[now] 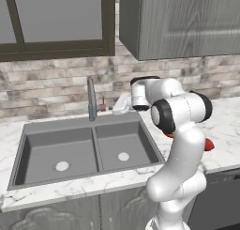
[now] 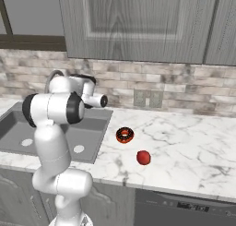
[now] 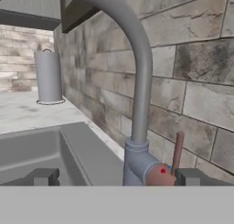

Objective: Turn on the sink faucet. Then move the onion from the counter to the sink. Turn off the sink. Move the vegetable from the sink to the pot next to the stove. Finally move the pot to the rear right burner.

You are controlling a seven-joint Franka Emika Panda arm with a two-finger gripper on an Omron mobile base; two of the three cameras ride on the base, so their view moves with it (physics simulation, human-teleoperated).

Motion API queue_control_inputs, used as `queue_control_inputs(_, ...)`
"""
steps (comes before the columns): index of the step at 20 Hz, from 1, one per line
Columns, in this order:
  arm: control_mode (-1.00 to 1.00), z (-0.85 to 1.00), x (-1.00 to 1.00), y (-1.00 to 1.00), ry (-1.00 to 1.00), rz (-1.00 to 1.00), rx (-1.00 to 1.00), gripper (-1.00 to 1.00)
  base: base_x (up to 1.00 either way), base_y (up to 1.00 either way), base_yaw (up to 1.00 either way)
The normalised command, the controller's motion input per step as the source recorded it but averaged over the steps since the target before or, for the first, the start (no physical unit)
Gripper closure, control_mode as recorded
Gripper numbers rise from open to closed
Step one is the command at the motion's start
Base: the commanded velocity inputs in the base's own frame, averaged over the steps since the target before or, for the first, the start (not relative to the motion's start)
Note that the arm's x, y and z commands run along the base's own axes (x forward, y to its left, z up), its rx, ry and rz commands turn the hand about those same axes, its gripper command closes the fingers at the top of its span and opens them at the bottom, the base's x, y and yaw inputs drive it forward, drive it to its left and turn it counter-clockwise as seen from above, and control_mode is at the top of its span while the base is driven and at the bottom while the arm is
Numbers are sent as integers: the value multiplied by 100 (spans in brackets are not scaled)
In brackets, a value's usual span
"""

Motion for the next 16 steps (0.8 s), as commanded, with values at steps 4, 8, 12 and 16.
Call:
queue_control_inputs(4,-100,-4,40,8,0,0,0,-100,0,0,0)
queue_control_inputs(8,-100,-5,38,14,0,0,0,-100,0,0,0)
queue_control_inputs(12,-100,-8,34,19,0,0,0,-100,0,0,0)
queue_control_inputs(16,-100,-8,29,21,0,0,0,-100,0,0,0)
